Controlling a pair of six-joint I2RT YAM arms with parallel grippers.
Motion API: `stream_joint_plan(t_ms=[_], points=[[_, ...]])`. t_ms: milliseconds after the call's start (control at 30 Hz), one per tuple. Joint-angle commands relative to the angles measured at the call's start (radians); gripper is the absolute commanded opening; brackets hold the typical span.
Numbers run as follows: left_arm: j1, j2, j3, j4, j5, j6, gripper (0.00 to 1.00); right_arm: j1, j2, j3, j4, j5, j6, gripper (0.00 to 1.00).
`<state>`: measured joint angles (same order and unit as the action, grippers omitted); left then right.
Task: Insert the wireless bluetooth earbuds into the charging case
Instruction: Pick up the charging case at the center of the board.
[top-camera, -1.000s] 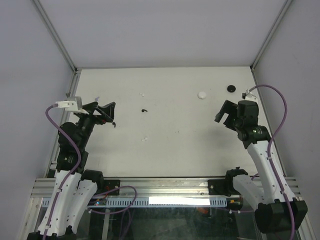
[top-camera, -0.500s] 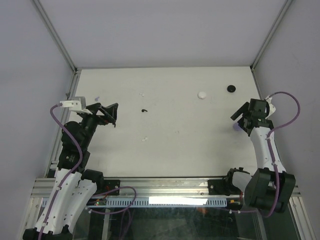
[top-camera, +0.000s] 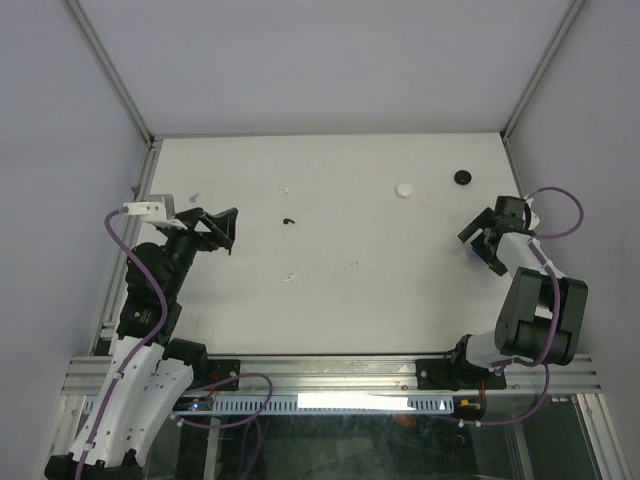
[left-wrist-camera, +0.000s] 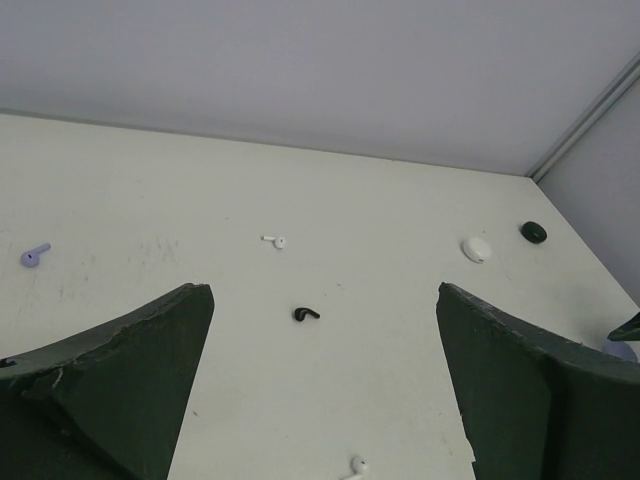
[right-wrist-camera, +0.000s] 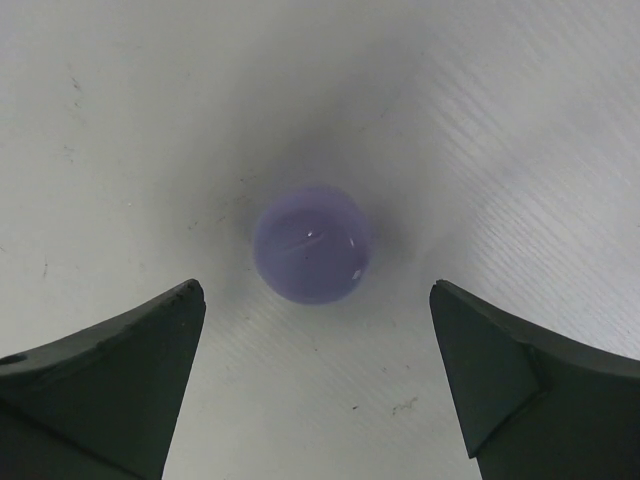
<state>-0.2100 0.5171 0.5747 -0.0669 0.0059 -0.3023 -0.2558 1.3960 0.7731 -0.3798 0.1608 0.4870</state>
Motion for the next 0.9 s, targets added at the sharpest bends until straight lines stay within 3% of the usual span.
stream_joint_plan(t_ms=[0,700,867], points=[[-0.009,0.006,0.002,0.052,0.009,0.013,0.99,-0.007,0.033,0.043,0.053,-0.020,-0.029,0.99],[-0.041,-0.008,0.001,0.054,0.012,0.029,0.99,0.075,0.086,0.119,-0.033,-0.107,-0.129,0.89],[-0.047,-0.011,-0.001,0.054,0.016,0.032,0.99,0.094,0.084,0.123,-0.054,-0.035,-0.130,0.87]])
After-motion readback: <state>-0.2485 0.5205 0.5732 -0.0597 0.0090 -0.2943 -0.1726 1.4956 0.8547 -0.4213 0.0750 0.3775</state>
